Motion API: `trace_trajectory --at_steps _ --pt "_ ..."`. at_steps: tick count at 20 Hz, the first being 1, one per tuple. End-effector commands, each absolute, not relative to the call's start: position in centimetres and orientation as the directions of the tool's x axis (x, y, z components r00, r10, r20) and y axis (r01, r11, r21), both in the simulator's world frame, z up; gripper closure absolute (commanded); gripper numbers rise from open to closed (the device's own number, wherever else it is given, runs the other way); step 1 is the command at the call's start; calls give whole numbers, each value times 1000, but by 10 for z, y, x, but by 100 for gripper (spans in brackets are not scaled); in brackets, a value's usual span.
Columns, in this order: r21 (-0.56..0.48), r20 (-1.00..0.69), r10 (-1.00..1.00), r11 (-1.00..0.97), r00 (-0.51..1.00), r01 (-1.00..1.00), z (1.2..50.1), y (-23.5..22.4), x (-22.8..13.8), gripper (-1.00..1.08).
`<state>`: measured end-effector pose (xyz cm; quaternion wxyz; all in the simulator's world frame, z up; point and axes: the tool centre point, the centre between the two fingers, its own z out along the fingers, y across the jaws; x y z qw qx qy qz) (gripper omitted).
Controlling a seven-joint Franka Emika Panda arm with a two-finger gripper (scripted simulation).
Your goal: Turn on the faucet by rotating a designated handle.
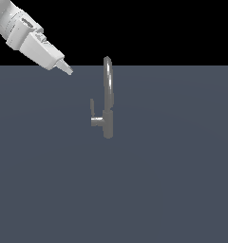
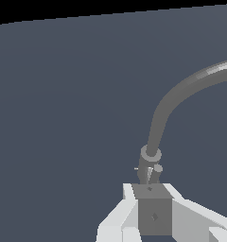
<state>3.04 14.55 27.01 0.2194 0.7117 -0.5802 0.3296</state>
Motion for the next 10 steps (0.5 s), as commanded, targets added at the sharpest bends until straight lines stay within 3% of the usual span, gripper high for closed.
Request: trace_trajectory --at_steps 1,10 --pt "-67 719 -691 -181 78 -981 236 128 39 108" --pt "-59 708 -706 -70 8 -996 166 85 49 108"
